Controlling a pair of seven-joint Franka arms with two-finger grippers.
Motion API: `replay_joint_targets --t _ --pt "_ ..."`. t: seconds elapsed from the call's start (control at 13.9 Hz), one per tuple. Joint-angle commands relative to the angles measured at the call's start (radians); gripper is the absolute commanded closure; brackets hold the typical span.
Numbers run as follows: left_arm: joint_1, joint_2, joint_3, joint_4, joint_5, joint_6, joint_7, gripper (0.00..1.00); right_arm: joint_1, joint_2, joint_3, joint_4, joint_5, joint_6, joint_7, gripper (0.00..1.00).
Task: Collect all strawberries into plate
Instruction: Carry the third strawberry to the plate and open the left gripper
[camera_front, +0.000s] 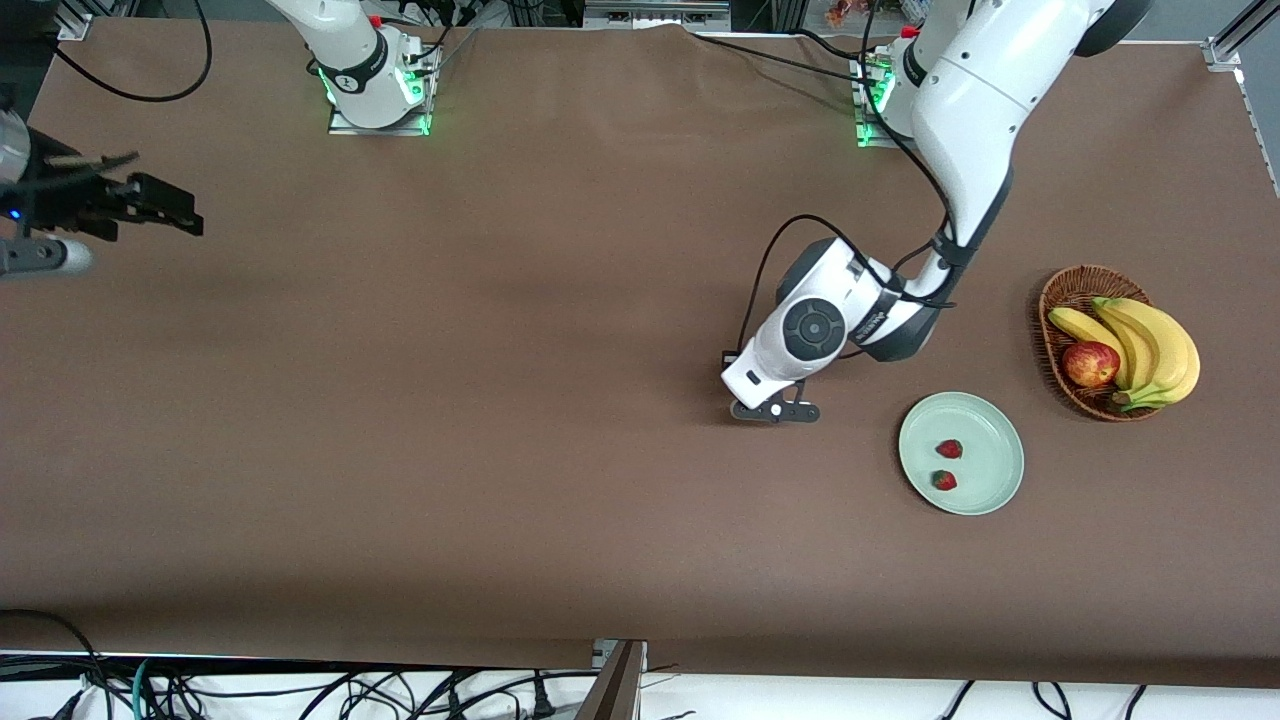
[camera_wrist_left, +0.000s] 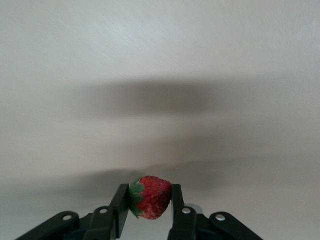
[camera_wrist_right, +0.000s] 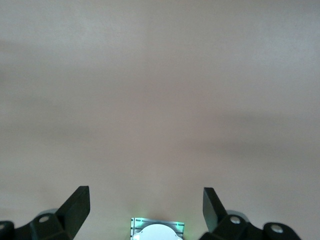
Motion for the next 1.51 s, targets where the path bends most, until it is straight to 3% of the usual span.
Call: replay_joint_targets --t 0.0,0.29,0.58,1.01,1.08,1.15,1.22,1.44 --pt "0.099 -0.098 -0.004 0.037 0.027 -0.169 0.232 0.97 -0.028 -0.062 0.027 -0.057 -0.023 -0.001 -0.003 0.00" --pt "0.258 -0.119 0.009 0.120 0.029 -0.313 0.610 0.97 -0.028 -0.077 0.042 -0.086 -0.042 -0.024 0.011 0.00" --pt "0.373 -0.076 0.026 0.124 0.190 -0.245 0.902 0.96 -0.035 -0.084 0.044 -0.111 -0.049 0.021 0.007 0.00" --pt "0.435 0.020 0.025 0.114 0.182 -0.156 1.051 0.88 -0.041 -0.061 0.007 -0.103 -0.092 0.057 -0.006 0.00" --pt "0.433 0.026 0.025 0.114 0.182 -0.156 1.051 0.81 -0.041 -0.056 0.007 -0.098 -0.090 0.057 -0.009 0.00" --pt "0.430 0.026 0.025 0.113 0.181 -0.156 1.049 0.26 -0.041 -0.050 0.007 -0.083 -0.089 0.054 -0.009 0.00" --pt "0.436 0.023 0.020 0.114 0.179 -0.156 1.051 0.00 -0.041 -0.048 0.007 -0.080 -0.087 0.051 -0.009 0.00" --pt "0.423 -0.010 0.006 0.125 0.179 -0.170 1.039 0.00 -0.038 -0.048 0.008 -0.078 -0.084 0.043 -0.007 0.00"
